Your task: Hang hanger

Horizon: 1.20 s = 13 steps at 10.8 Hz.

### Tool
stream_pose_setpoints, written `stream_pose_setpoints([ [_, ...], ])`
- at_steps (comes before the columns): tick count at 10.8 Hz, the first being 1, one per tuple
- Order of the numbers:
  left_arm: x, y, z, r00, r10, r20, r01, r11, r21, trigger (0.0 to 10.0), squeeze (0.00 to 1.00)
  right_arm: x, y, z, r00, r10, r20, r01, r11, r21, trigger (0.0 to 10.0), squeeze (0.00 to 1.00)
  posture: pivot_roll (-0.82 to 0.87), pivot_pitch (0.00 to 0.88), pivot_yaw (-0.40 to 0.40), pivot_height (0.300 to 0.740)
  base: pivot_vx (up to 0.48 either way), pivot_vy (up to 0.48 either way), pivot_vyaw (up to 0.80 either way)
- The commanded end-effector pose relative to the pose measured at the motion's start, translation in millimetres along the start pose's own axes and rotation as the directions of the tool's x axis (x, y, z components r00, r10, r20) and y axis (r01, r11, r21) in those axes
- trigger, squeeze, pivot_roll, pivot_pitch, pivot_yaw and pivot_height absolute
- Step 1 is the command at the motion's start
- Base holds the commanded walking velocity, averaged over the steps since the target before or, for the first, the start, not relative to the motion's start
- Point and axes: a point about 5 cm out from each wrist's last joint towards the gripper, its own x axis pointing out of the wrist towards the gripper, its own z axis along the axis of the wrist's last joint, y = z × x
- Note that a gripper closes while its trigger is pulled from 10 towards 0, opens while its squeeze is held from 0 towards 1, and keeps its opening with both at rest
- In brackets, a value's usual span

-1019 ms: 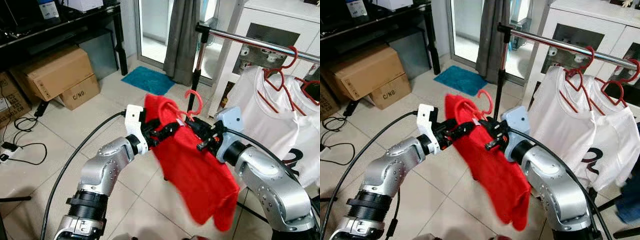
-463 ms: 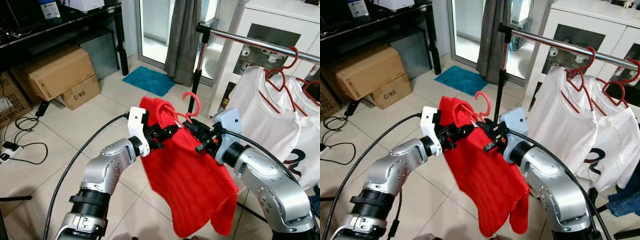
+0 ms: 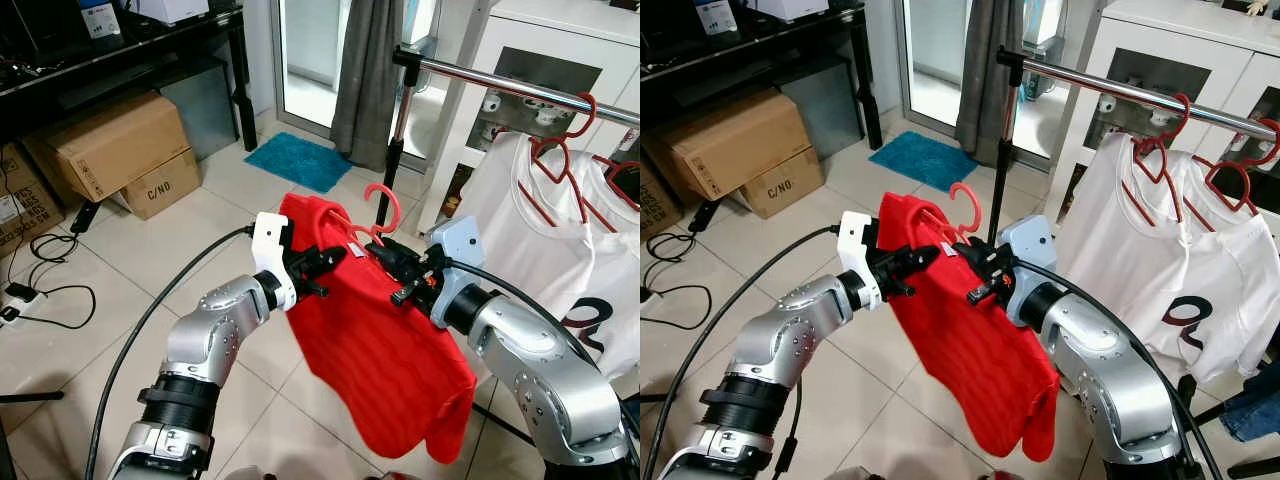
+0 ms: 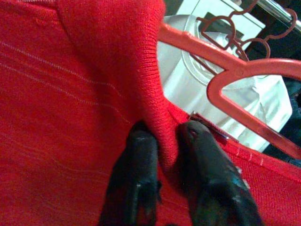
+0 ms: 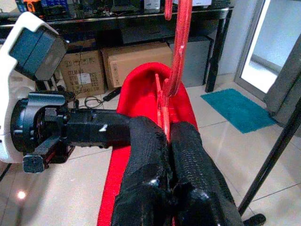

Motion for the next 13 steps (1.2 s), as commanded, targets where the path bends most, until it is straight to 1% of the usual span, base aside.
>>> stream_pose_setpoints([
  [1,0.7,1.1,7.1,1.0,0.001,0.012,-0.002,0.999,0.032,0.0,0.0,-1.8,3.0,11.3,0.999,0.016,0.046,-0.014,0.999,-0.029,0.0,0.0,-0.12,0.0,0.019,0.74,0.0,0.0,0.0],
  [4,-1.2,2.0,10.2,1.0,-0.004,0.026,0.004,1.0,0.029,0.0,0.0,-1.3,2.2,9.5,0.999,0.009,0.032,-0.008,0.999,-0.043,0.0,0.0,-0.12,0.0,0.019,0.74,0.0,0.0,0.0],
  [5,-2.7,1.6,10.2,1.0,-0.005,0.017,0.005,0.999,0.043,0.0,0.0,-1.2,1.6,8.2,1.0,0.002,0.017,-0.001,0.998,-0.059,0.0,0.0,-0.12,0.0,0.02,0.74,0.0,0.0,0.0],
  [6,-4.8,-0.7,8.3,0.999,-0.01,-0.036,0.015,0.989,0.145,0.0,0.0,-1.0,-0.1,6.5,1.0,-0.014,-0.009,0.013,0.996,-0.092,0.0,0.0,-0.12,0.0,0.022,0.74,0.0,0.0,0.0],
  [7,-8.6,-6.7,4.3,0.994,-0.023,-0.109,0.052,0.96,0.274,0.0,0.0,0.0,-4.8,2.7,0.997,-0.052,-0.057,0.043,0.989,-0.138,0.0,0.0,-0.12,0.0,0.02,0.74,0.0,0.0,0.0],
  [8,-9.2,-7.0,4.6,0.993,-0.018,-0.118,0.052,0.954,0.294,0.0,0.0,0.0,-5.5,2.0,0.996,-0.055,-0.067,0.045,0.988,-0.147,0.0,0.0,-0.12,0.0,0.02,0.74,0.0,0.0,0.0],
  [9,-13.1,-6.2,6.3,0.984,0.012,-0.177,0.069,0.893,0.446,0.0,0.0,-0.2,-7.2,-3.1,0.99,-0.055,-0.128,0.03,0.982,-0.186,0.0,0.0,-0.12,0.0,0.017,0.74,0.0,0.0,0.0],
  [10,-14.3,-6.2,7.2,0.981,0.019,-0.193,0.079,0.871,0.485,0.0,0.0,-0.4,-7.4,-5.2,0.987,-0.052,-0.151,0.021,0.98,-0.2,0.0,0.0,-0.12,0.0,0.017,0.74,0.0,0.0,0.0],
  [11,-14.3,-11.3,18.8,0.987,0.002,-0.16,0.081,0.857,0.509,0.0,0.0,-0.9,-4.9,-13.0,0.975,-0.023,-0.223,-0.035,0.967,-0.252,0.0,0.0,-0.12,0.0,0.016,0.74,0.0,0.0,0.0],
  [12,-13.3,-17.5,30.2,0.992,-0.024,-0.122,0.084,0.855,0.512,0.0,0.0,-3.0,1.1,-22.5,0.952,0.035,-0.304,-0.123,0.954,-0.274,0.0,0.0,-0.11,0.0,0.015,0.74,0.0,0.0,0.0],
  [13,-12.7,-19.6,36.4,0.995,-0.03,-0.093,0.073,0.859,0.506,0.0,0.0,-6.4,5.5,-30.1,0.929,0.076,-0.362,-0.182,0.947,-0.267,0.0,0.0,-0.11,0.0,0.015,0.74,0.0,0.0,0.0],
])
